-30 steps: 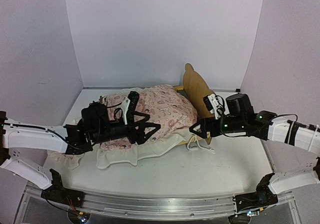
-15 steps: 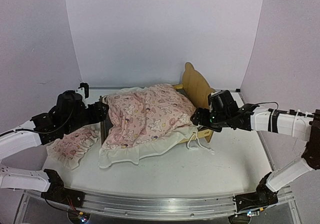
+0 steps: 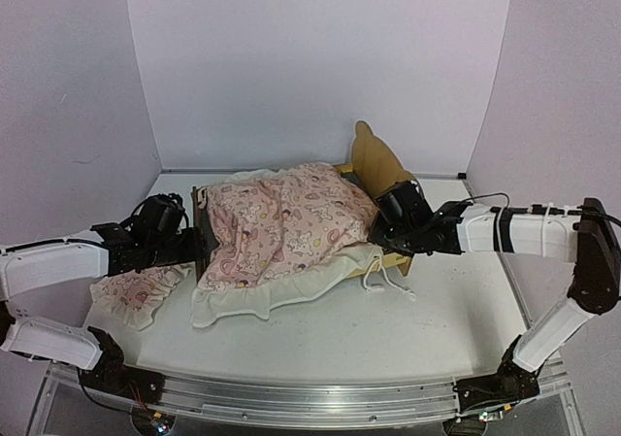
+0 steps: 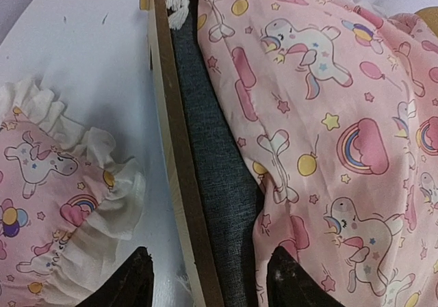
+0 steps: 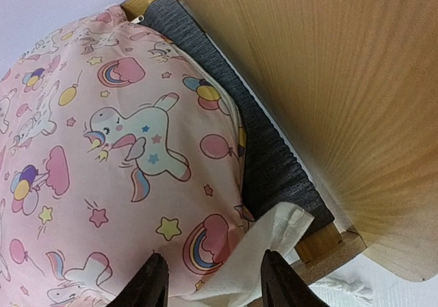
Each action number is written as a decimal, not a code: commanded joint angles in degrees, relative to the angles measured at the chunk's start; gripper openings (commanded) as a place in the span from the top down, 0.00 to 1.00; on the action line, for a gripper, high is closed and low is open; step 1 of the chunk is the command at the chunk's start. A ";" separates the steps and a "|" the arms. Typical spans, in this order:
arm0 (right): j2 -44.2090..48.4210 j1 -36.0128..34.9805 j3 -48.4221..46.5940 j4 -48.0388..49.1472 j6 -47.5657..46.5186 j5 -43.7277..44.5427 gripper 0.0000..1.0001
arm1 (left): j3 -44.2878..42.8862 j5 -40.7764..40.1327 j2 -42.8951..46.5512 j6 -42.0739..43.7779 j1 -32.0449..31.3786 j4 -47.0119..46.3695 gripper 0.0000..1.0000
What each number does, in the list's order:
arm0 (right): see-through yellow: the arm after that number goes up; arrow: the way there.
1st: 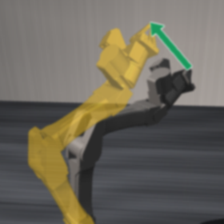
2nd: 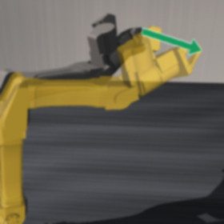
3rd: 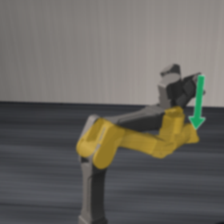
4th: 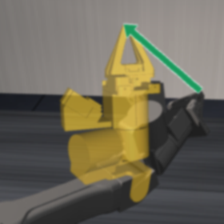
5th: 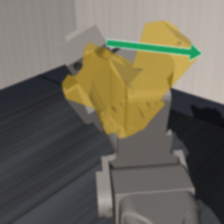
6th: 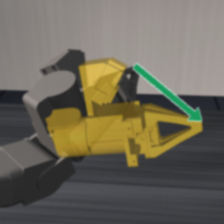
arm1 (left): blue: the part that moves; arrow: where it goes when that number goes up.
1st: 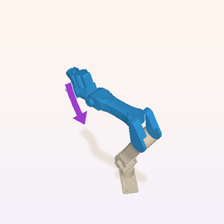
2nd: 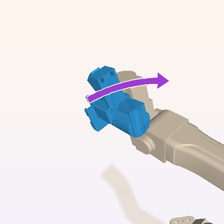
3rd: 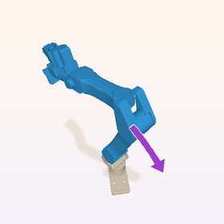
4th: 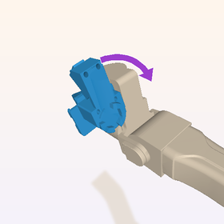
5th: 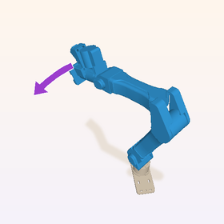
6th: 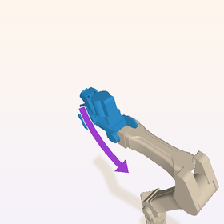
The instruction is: Set up the pet bed
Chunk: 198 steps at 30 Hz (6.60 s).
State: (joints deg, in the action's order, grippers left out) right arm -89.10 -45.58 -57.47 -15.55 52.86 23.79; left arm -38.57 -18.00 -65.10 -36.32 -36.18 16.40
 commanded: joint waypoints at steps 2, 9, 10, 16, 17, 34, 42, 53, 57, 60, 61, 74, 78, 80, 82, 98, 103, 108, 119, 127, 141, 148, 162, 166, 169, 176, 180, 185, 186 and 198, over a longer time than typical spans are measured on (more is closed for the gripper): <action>-3.02 -3.58 -1.05 -9.48 4.14 8.32 0.48 | -0.50 2.62 -2.37 -0.31 0.14 -4.06 0.47; -3.35 -4.89 -1.64 -12.47 7.45 11.98 0.50 | 1.08 4.94 -2.67 0.45 0.15 -6.69 0.52; -3.61 -4.89 -1.93 -12.12 7.63 12.22 0.51 | 1.25 4.98 -2.66 0.60 0.15 -6.80 0.53; -3.93 -4.92 -5.43 -10.83 5.94 12.65 0.47 | 1.77 5.34 -2.69 1.59 0.15 -6.82 0.57; -3.82 -4.99 -5.84 -10.66 4.73 12.79 0.47 | 2.01 5.29 -2.67 1.63 0.15 -6.89 0.58; -11.41 -4.94 -8.36 -11.64 5.40 19.47 0.65 | 4.51 6.34 -1.56 2.16 0.15 -8.23 0.68; -6.91 -6.59 -9.37 -21.18 3.73 20.35 0.98 | 6.31 5.37 -3.18 0.25 0.15 -9.89 0.76; -3.18 -6.88 6.19 -9.72 10.30 30.05 1.00 | 6.01 6.39 -6.33 -0.73 0.15 -11.39 0.80; -4.04 -6.92 9.87 -5.94 15.28 30.10 1.00 | 5.70 7.22 -6.66 -1.18 0.15 -11.39 0.81; -3.55 -7.27 12.37 -4.02 16.55 27.08 1.00 | 5.61 7.46 -6.65 -1.72 0.15 -11.51 0.82; -3.40 -7.84 12.80 -3.97 16.42 26.39 1.00 | 5.64 7.34 -6.61 -1.82 0.15 -11.56 0.82; 10.06 -9.19 12.96 -13.66 -15.26 11.44 0.72 | 3.79 8.09 -3.79 0.29 0.14 -11.39 0.78; 15.12 -9.09 9.43 -21.85 -21.50 6.58 0.75 | 3.23 8.74 -3.41 0.97 0.15 -11.25 0.74; 18.78 -9.16 7.32 -24.47 -25.20 5.45 0.76 | 2.71 8.49 -3.15 1.15 0.15 -10.42 0.70; 22.43 -9.10 4.59 -25.57 -33.04 1.64 0.64 | 2.18 8.31 -2.58 1.38 0.11 -9.54 0.65; 9.27 5.73 -21.21 -32.37 -50.29 0.56 0.14 | -3.02 6.11 -1.54 2.84 0.24 -1.33 0.31; 4.04 9.57 -25.45 -33.61 -53.99 4.16 0.11 | -4.91 9.25 -3.88 3.41 0.22 -1.36 0.32; 0.47 12.09 -28.01 -33.93 -54.40 4.23 0.20 | -8.95 7.16 -2.69 6.83 0.24 2.06 0.30; -2.36 24.60 -26.42 -24.66 -63.68 10.05 0.58 | -12.80 10.24 -3.79 7.05 0.24 2.73 0.29; -8.61 29.61 -35.30 -25.22 -65.69 2.06 0.32 | -6.82 28.86 -1.95 6.54 -0.76 -10.58 0.29; 4.19 4.63 -24.14 -25.80 -53.99 -38.77 0.10 | -14.32 39.71 -17.02 14.35 -13.04 -19.02 0.31; 10.97 -5.25 -5.15 -7.16 -49.52 -53.23 0.11 | -15.31 43.43 -20.85 15.03 -15.67 -21.04 0.39; 5.70 -21.64 11.23 27.84 -24.50 -27.50 0.38 | -18.36 46.99 -22.08 13.77 -17.25 -23.25 0.93; 2.70 -25.02 11.41 30.07 -20.64 -19.08 0.34 | -18.18 46.72 -20.79 13.72 -17.51 -23.58 1.00; 0.71 -27.26 10.98 30.61 -19.95 -13.40 0.34 | -17.64 45.68 -19.26 13.96 -17.52 -23.59 1.00; -5.47 -29.04 5.82 20.51 -15.35 -3.67 0.38 | -12.08 34.48 -10.50 14.20 -17.44 -21.90 0.73; -7.30 -29.04 4.61 20.62 -15.45 -2.55 0.40 | -8.24 26.84 -3.51 12.68 -17.29 -20.07 0.46; -5.10 -29.04 4.92 19.03 -15.79 -2.25 0.92 | -4.98 25.30 0.20 10.79 -17.25 -19.89 0.38; -3.89 -29.04 5.24 18.13 -16.17 -2.44 0.96 | -4.62 25.44 0.32 10.56 -17.25 -19.96 0.37; 12.28 -21.66 7.50 5.67 -31.50 -16.52 1.00 | -3.97 35.38 -5.00 10.79 -17.56 -26.16 0.28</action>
State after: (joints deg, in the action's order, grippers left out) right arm -80.86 -73.03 -49.43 -6.17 29.50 16.03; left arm -41.85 11.99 -68.31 -25.58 -53.47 -4.12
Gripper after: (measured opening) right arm 0.016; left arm 0.708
